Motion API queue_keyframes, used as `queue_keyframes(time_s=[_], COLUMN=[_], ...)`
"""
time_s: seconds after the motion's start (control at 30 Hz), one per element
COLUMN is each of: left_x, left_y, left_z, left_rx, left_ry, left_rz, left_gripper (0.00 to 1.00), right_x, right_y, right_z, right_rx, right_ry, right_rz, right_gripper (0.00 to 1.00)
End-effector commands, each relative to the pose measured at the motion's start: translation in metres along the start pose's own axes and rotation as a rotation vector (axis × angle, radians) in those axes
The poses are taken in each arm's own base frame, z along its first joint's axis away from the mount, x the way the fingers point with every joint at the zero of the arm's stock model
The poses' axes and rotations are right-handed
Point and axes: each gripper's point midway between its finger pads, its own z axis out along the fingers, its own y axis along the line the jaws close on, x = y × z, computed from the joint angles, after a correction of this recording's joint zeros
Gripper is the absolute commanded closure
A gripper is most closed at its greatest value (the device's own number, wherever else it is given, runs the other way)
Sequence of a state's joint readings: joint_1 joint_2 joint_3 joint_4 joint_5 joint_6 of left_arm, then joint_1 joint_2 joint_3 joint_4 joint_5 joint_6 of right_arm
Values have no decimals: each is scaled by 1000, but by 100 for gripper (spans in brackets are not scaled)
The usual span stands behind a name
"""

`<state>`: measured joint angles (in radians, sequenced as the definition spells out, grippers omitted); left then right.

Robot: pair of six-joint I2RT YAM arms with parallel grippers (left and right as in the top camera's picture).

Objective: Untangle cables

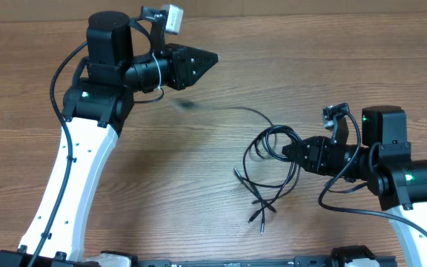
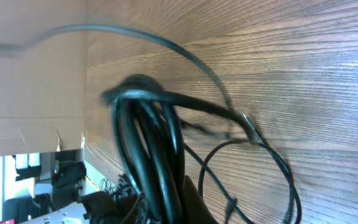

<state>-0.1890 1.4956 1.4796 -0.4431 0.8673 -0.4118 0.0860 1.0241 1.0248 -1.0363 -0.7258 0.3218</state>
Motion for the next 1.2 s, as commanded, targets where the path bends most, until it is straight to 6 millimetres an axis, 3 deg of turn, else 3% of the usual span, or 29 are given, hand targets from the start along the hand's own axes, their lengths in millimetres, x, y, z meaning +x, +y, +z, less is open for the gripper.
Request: queue_keyframes(time_s=[0.0,0.13,0.23,0.37,0.57,0.8,0.9,0.97,1.17], left_x=[4,27,54,86,118,128,128,127,124], left_y=[25,18,-7,-25,-51,-48,-47,-42,-27], left_z=[-4,-2,4,12,23,33,33,33,33], left_rx=[-139,-94,39,111,206,137,127,100,-3], left_ry=[2,94,195,296,380,417,419,423,428], left_rz=[-6,41,217,371,501,561,555,558,527], left_gripper=[39,34,41,45,52,48,53,57,56], right_x=[-2,-8,-16,-26,-31,-22,-21,-22,-22], right_y=[14,18,22,28,31,56,64,65,65], right_z=[-2,-2,-3,-4,-5,-9,-12,-12,-12], right_rx=[-60,-78,-93,-119,-135,-271,-312,-315,-315], right_ry=[0,-22,-46,-76,-89,-13,-3,-4,-6], right_rz=[-61,-28,26,93,182,158,133,128,118], right_gripper=[96,96,96,96,96,96,96,96,96])
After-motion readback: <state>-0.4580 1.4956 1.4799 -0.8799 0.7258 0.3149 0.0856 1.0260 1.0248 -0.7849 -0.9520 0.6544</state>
